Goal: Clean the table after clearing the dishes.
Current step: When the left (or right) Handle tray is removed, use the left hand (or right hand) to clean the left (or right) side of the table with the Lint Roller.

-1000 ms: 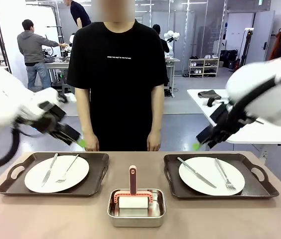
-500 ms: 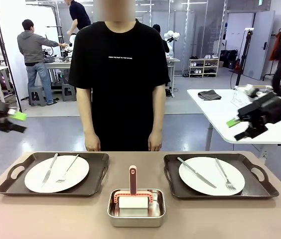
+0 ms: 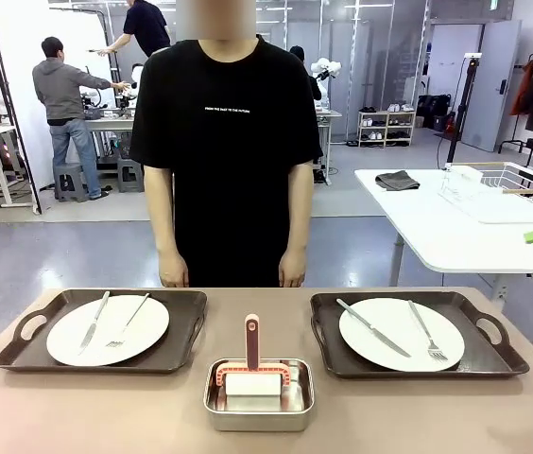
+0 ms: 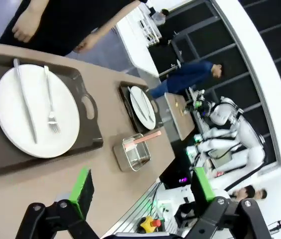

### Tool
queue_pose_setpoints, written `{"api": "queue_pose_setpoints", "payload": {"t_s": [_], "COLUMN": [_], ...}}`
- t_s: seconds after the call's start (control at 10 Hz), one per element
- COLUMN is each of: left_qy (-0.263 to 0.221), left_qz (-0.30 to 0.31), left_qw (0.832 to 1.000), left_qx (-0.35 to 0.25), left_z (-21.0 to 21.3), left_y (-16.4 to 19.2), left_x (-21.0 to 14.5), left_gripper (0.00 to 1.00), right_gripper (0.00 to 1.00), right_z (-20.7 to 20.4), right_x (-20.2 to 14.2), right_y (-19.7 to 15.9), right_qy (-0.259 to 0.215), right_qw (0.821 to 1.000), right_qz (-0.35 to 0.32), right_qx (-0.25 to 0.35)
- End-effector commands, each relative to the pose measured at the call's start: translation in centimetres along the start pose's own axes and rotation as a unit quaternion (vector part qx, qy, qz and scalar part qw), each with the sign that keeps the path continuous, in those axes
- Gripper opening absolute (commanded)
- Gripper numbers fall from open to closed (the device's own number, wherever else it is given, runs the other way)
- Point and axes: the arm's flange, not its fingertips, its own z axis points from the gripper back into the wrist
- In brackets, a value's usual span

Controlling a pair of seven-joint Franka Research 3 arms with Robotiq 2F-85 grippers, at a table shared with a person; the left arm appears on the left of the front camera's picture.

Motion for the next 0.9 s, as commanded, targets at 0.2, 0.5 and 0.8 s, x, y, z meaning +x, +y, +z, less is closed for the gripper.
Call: {"api": "queue_pose_setpoints", "payload": {"t_s": [0.2,0.5,0.8], "left_qy": [-0.032,-0.027,-0.043], "left_qz": [0.092,0.09,0.093], "left_qw": [0.994,0.994,0.994], "left_qx": [0.041,0.057,0.039], "left_z": [4.5,5.5,6.0], "left_y": [1.8,1.5,2.5], "left_x": [-2.9,-3.3,-3.7], "left_gripper": [1.0,1.0,1.0], "right_gripper": [1.0,1.0,1.0], "right_z": [5.7,6.1,7.2], "right_x": [-2.1,-2.9,-2.7], "right_y": [-3.4,-4.5,-4.2], "right_qy": [-0.077,-0.071,-0.08], "right_qw": [0.992,0.994,0.992], "right_qz": [-0.027,-0.037,-0.046], "right_qx": [0.096,0.077,0.082]}}
